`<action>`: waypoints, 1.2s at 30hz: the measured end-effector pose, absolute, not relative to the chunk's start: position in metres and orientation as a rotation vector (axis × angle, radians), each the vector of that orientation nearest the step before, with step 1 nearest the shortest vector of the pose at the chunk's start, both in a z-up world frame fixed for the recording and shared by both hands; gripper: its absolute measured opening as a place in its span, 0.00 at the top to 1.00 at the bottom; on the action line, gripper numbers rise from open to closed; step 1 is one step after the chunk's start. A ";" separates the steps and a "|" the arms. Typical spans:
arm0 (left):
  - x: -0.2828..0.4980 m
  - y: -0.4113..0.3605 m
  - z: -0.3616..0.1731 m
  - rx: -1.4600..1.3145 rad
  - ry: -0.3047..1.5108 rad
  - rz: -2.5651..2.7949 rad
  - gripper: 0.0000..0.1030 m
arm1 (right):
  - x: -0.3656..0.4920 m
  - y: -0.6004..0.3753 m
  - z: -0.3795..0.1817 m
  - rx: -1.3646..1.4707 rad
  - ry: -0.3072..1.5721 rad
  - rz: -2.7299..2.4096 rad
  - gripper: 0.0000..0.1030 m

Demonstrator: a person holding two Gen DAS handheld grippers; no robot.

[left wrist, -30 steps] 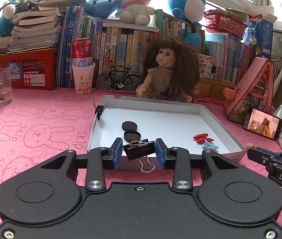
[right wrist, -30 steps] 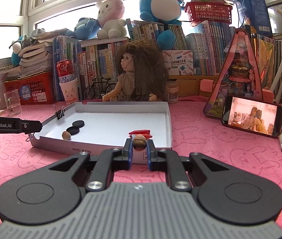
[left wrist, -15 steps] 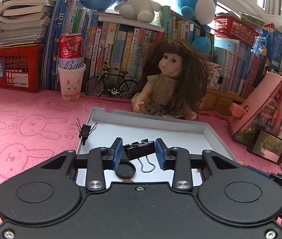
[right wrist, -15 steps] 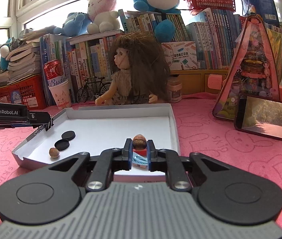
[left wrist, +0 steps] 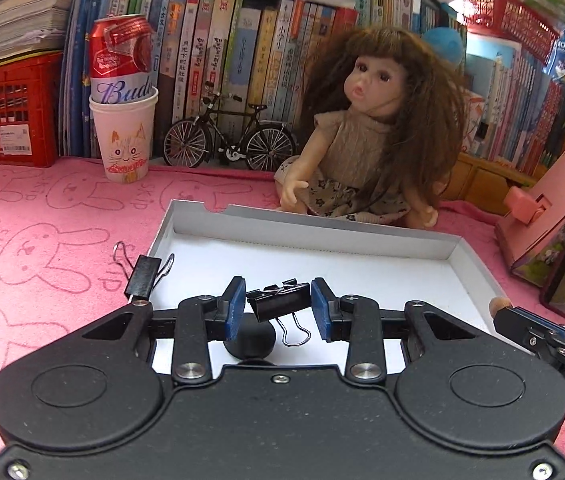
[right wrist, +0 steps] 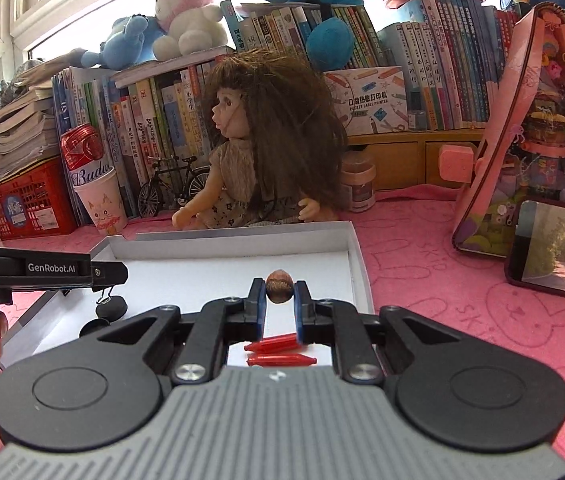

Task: Organize rigid objects
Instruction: 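Open the left gripper to drop the binder clip while the right gripper releases the acorn into the tray, then move both grippers back toward the grey round lid and glass dome ball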

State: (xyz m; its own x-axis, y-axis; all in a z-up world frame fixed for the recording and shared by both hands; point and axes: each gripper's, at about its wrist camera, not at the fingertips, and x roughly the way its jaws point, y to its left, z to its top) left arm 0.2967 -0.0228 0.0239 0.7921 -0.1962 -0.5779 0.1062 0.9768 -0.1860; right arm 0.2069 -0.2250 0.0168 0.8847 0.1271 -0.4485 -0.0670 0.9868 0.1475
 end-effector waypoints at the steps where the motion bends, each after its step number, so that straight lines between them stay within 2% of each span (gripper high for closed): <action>1: 0.301 -0.024 0.023 -0.144 0.648 -0.162 0.67 | 0.211 -0.226 0.015 0.132 0.483 0.102 0.83; 13: 0.343 -0.040 0.010 -0.078 0.769 -0.147 0.67 | 0.236 -0.233 0.004 0.158 0.569 0.114 0.83; 21: 0.345 -0.046 0.008 -0.018 0.762 -0.148 0.67 | 0.243 -0.234 -0.002 0.151 0.613 0.115 0.82; 24: 0.343 -0.044 0.010 -0.035 0.763 -0.152 0.66 | 0.243 -0.236 -0.004 0.158 0.604 0.115 0.77; 26: 0.338 -0.041 0.013 -0.052 0.757 -0.155 0.60 | 0.241 -0.239 -0.003 0.187 0.604 0.114 0.72; 28: 0.330 -0.038 0.019 -0.057 0.737 -0.166 0.54 | 0.237 -0.241 0.000 0.203 0.600 0.112 0.60; 32: 0.306 -0.036 0.032 -0.035 0.694 -0.180 0.47 | 0.220 -0.240 0.009 0.202 0.579 0.113 0.54; 34: 0.291 -0.035 0.037 -0.034 0.679 -0.183 0.44 | 0.210 -0.240 0.014 0.207 0.566 0.118 0.46; 36: 0.274 -0.032 0.041 -0.037 0.673 -0.194 0.42 | 0.198 -0.240 0.018 0.213 0.554 0.130 0.43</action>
State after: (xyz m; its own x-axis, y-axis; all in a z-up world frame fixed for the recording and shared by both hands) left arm 0.2737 -0.0325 0.0414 0.7647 -0.1906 -0.6155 0.1667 0.9812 -0.0967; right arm 0.1976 -0.2398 0.0179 0.8428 0.1797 -0.5074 -0.0651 0.9697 0.2353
